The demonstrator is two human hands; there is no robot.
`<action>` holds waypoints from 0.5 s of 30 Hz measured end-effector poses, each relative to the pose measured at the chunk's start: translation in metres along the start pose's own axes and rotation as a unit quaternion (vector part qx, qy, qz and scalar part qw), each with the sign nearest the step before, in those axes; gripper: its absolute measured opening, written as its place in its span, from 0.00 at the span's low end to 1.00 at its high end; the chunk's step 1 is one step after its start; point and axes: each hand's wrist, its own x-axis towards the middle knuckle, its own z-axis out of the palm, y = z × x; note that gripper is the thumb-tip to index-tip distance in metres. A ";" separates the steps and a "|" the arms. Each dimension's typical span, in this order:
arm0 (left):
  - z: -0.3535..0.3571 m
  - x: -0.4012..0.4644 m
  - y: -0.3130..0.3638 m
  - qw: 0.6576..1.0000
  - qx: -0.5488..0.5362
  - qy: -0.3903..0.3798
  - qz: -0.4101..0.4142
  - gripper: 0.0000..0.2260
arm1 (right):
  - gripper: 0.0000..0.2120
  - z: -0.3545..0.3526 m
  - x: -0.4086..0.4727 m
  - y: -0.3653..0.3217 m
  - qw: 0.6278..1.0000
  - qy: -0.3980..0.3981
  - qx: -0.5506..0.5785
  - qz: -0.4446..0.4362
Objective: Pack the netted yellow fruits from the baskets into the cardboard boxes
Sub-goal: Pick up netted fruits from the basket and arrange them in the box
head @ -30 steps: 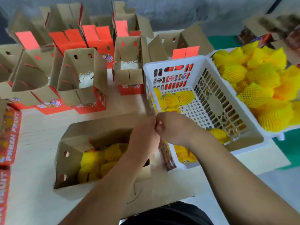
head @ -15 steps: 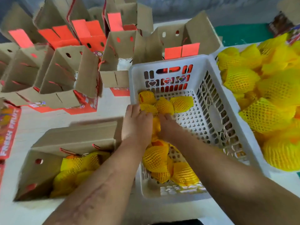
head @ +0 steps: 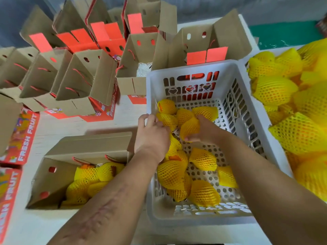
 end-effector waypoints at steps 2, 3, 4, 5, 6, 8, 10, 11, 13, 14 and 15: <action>0.002 -0.002 -0.001 0.993 -0.102 0.064 -0.002 0.20 | 0.57 -0.011 -0.020 -0.007 0.990 0.004 0.140 0.015; 0.001 -0.006 -0.002 0.976 -0.193 0.096 0.002 0.22 | 0.57 -0.013 -0.033 -0.014 0.971 -0.014 0.237 0.005; 0.002 -0.012 -0.003 0.943 -0.309 0.125 0.008 0.24 | 0.55 -0.012 -0.046 -0.020 0.942 -0.044 0.332 -0.014; 0.002 -0.019 -0.003 0.895 -0.422 0.143 0.008 0.24 | 0.51 -0.009 -0.059 -0.027 0.907 -0.080 0.413 -0.034; 0.003 -0.026 -0.002 0.843 -0.518 0.145 -0.003 0.24 | 0.45 -0.004 -0.072 -0.034 0.873 -0.119 0.469 -0.060; 0.000 -0.042 0.001 0.744 -0.657 0.113 -0.040 0.26 | 0.32 0.011 -0.097 -0.052 0.820 -0.188 0.527 -0.123; -0.005 -0.059 0.002 0.656 -0.743 0.116 -0.072 0.22 | 0.28 0.029 -0.117 -0.071 0.776 -0.203 0.581 -0.140; -0.007 -0.067 0.000 0.613 -0.774 0.133 -0.084 0.16 | 0.29 0.037 -0.125 -0.080 0.759 -0.195 0.605 -0.139; -0.009 -0.081 -0.010 0.557 -0.801 0.185 -0.121 0.07 | 0.31 0.054 -0.137 -0.103 0.749 -0.153 0.633 -0.122; -0.007 -0.090 -0.019 0.558 -0.789 0.216 -0.140 0.06 | 0.33 0.063 -0.142 -0.114 0.754 -0.118 0.637 -0.108; -0.005 -0.098 -0.027 0.567 -0.771 0.245 -0.151 0.07 | 0.37 0.071 -0.145 -0.125 0.767 -0.075 0.631 -0.091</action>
